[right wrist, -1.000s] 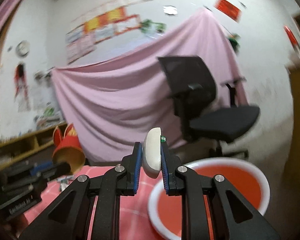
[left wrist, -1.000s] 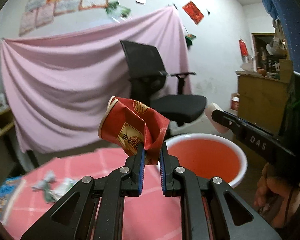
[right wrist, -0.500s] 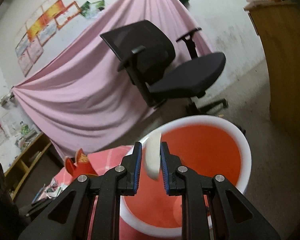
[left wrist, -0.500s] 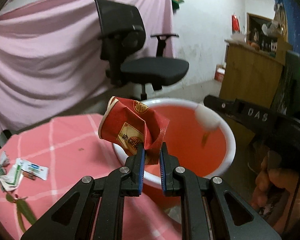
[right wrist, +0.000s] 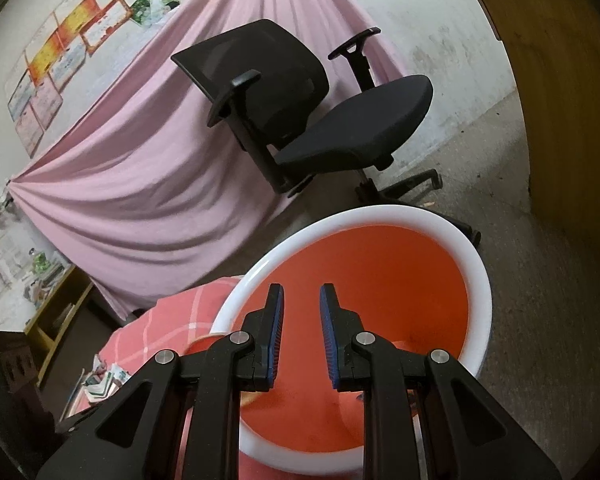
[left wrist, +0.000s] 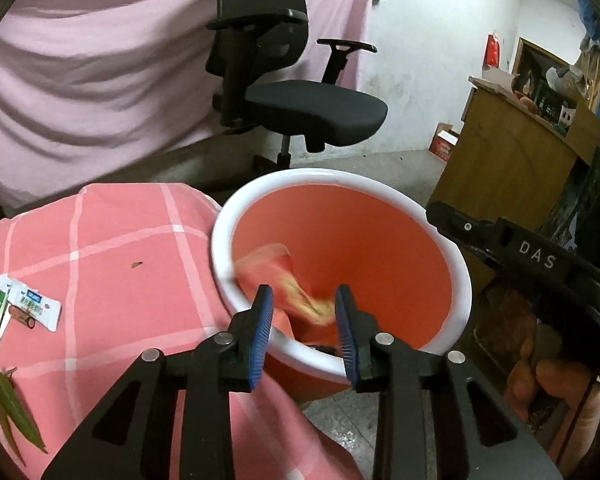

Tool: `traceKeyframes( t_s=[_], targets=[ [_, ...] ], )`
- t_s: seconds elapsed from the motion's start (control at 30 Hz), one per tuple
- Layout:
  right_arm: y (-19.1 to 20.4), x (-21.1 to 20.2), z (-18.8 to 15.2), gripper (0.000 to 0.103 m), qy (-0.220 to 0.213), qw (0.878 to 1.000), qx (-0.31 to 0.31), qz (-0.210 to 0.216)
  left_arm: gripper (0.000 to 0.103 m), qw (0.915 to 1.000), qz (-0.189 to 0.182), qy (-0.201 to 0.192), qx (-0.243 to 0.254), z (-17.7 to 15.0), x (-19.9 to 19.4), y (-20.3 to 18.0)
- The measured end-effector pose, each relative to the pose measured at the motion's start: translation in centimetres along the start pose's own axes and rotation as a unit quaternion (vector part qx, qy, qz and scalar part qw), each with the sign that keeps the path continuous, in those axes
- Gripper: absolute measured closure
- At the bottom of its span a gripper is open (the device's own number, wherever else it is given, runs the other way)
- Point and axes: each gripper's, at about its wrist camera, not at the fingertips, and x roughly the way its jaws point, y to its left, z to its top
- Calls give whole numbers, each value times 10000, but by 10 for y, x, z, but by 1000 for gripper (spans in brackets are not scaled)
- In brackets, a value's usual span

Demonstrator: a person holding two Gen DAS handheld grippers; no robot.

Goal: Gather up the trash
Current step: 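Lift both items over the orange bucket and open both tools to drop them, then move both tools back over the remaining items on the table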

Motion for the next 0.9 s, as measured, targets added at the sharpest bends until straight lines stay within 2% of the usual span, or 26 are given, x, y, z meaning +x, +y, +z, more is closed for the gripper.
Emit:
traceKeyframes(
  t_s=[0.3,0.53,0.63,0.9],
  targets=[
    [22,2,-3,86,-67,9993,-362,45,76,9974,369,-516,-335,-4,-43,35],
    [58,1,-7,83,-304,9976,-600,132,74,9888,790,-1023,-739,-7,-88,78],
    [81,1,-10,75,-444,9958,-763,233,71,9817,1067,-1319,-861,-13,-110,95],
    [145,11,-26,73,-563,9889,-1222,638,71,9572,1905,-1875,-1108,-40,-158,135]
  ],
)
